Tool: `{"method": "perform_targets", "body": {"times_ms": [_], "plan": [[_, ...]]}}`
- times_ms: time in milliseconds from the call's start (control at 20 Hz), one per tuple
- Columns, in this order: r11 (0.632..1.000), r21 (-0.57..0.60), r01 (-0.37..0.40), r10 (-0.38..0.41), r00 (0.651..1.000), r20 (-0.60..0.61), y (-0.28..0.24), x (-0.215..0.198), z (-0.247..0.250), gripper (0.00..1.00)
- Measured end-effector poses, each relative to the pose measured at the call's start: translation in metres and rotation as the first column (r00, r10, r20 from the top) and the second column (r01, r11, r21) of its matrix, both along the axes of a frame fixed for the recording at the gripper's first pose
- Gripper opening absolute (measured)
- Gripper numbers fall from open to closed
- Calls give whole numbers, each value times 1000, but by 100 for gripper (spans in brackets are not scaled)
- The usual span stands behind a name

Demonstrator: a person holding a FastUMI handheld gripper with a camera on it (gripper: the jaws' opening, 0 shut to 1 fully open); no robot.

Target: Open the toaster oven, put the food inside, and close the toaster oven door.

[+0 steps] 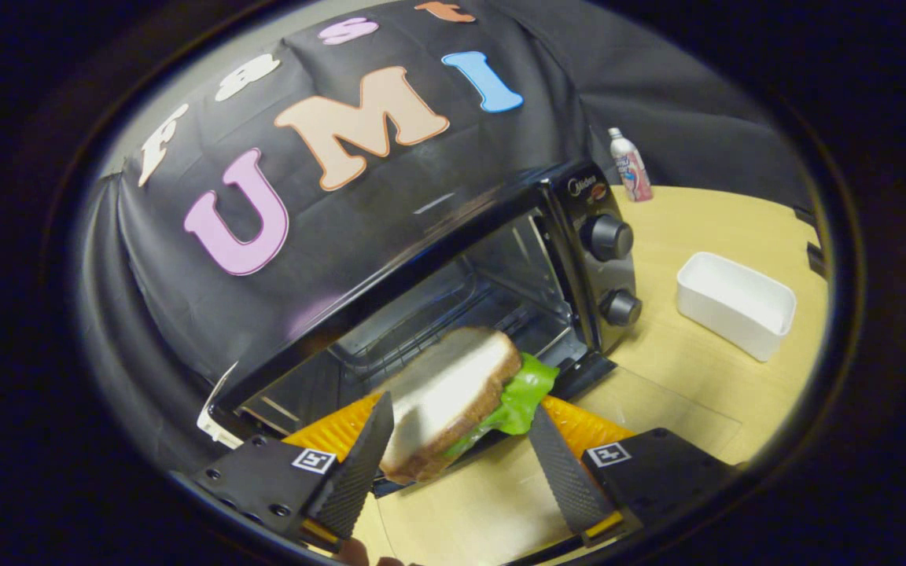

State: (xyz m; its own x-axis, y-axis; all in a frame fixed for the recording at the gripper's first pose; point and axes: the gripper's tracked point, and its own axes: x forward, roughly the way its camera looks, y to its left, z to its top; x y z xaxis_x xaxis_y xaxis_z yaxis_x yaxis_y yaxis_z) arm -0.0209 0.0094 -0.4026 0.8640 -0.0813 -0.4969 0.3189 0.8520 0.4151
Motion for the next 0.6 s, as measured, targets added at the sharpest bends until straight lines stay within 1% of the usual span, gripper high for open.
{"method": "perform_targets", "body": {"times_ms": [250,600], "plan": [[999,-28,-16,17,1000,0,-3,-15,5,99],[994,-106,-36,30,998,-55,-15,-67,4,99]]}}
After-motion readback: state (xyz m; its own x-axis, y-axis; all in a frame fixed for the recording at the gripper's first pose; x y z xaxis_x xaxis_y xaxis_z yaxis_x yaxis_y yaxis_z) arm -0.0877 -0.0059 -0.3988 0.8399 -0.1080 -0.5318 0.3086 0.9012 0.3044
